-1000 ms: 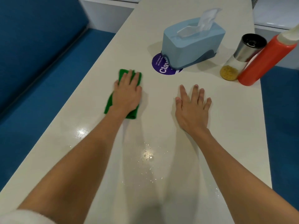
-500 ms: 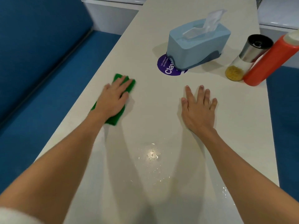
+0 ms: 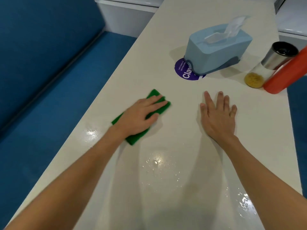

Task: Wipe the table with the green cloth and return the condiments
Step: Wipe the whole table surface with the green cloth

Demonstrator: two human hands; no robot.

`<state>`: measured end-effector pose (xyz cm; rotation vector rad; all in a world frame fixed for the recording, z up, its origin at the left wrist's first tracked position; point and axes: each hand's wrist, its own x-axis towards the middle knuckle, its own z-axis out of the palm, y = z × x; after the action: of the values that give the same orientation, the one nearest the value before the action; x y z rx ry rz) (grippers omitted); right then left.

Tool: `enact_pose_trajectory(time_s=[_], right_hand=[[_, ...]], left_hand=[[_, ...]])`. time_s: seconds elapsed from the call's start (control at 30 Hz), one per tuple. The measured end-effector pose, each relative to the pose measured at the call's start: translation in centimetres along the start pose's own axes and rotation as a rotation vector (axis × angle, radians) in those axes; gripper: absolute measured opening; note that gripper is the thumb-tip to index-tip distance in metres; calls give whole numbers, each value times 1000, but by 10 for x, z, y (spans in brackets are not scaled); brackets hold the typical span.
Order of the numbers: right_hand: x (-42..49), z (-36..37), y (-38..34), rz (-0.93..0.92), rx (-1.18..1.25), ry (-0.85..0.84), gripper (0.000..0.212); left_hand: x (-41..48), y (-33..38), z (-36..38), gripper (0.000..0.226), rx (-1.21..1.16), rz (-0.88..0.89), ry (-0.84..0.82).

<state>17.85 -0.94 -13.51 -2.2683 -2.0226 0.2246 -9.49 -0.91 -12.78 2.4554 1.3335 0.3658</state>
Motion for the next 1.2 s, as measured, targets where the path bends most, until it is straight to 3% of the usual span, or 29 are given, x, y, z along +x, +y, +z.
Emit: enact_pose_trajectory(time_s=[0.2,0.37,0.47,0.57,0.7,0.77,0.9,1.0,1.07,1.2], right_hand=[[1,2,-5,1,1,11,53],[1,3,-5,9,2,17,53],[1,2,-5,13,-3,4,54],[0,2,-3,14,-4,-3,54],[1,1,-5,6,7,3,53],[1,1,-7,4,7,3,53],[1,2,-8,6,-4,6,53],[4,2,-10,9,-12,10,53],[3,4,-10,8,-9,-1,53],[3,1,-5,-11,27,-50,53]], left_hand=[[-21,-84,-39,52,105,-396,158],[18,-61,-18,51,229,-696,247],[33,-23,1,53,222,-592,237],[16,12,12,58,101,-342,152],[-42,-9,-9,51,3,-42,5],[-65,-43,-27,52,12,-101,34],[-70,-93,-49,50,60,-441,177],[-31,-89,-39,49,171,-693,245],[1,-64,-23,50,253,-693,241],[46,24,20,63,193,-501,158]])
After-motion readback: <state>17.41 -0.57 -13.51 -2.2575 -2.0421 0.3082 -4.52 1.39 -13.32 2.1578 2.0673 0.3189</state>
